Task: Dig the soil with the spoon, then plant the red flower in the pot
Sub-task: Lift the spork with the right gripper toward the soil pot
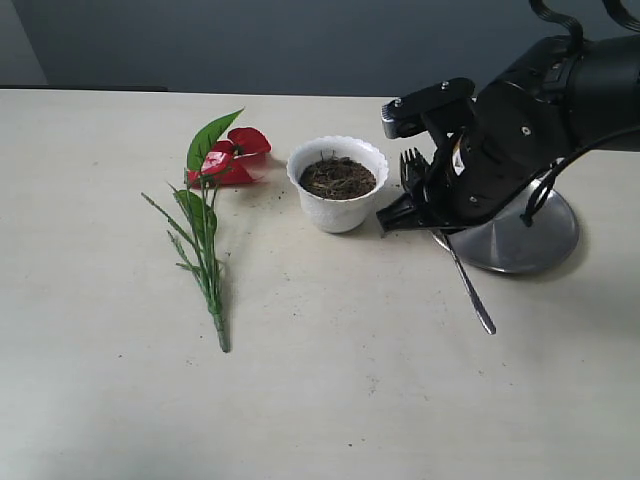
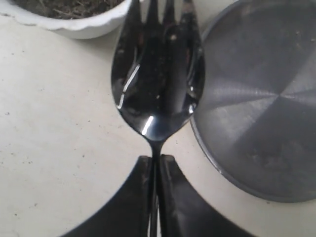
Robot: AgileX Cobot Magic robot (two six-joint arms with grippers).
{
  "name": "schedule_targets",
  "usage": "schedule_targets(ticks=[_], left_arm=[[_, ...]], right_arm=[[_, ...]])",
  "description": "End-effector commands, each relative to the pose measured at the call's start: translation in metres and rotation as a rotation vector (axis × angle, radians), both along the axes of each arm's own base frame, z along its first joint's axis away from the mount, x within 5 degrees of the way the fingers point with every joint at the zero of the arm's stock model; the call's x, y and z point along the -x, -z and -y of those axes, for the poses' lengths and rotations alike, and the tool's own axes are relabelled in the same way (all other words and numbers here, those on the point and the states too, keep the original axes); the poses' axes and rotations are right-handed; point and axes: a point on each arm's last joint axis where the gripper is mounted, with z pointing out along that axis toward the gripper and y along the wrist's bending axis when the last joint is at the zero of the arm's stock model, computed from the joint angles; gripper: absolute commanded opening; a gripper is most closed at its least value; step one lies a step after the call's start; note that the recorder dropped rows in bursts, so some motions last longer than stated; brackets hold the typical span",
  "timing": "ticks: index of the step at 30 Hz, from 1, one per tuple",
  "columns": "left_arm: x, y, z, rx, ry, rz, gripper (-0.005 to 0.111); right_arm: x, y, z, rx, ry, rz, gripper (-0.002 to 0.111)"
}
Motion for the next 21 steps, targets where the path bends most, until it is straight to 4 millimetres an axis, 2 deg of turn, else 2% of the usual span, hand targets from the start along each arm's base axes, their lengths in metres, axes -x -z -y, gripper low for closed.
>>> schedule_targets(ticks=[1, 6, 15, 21], left_arm=[[0.0, 0.002, 0.0, 0.004, -0.001, -0.001, 0.0], [0.0, 0.002, 0.0, 0.004, -0.001, -0.001, 0.0], [0.0, 0.002, 0.0, 0.004, -0.001, -0.001, 0.0], [0.0, 0.002, 0.0, 0.004, -0.001, -0.001, 0.0]], right_arm=[[0.001, -0.002, 0.006, 0.071, -0.04, 0.002, -0.001], [0.002, -0.001, 0.009, 0.112, -0.047, -0.008, -0.001], [0.015, -0.005, -0.018, 0.164, -0.256, 0.114, -0.001], [0.015, -0.006, -0.02, 0.177, -0.283, 0.138, -0.001]])
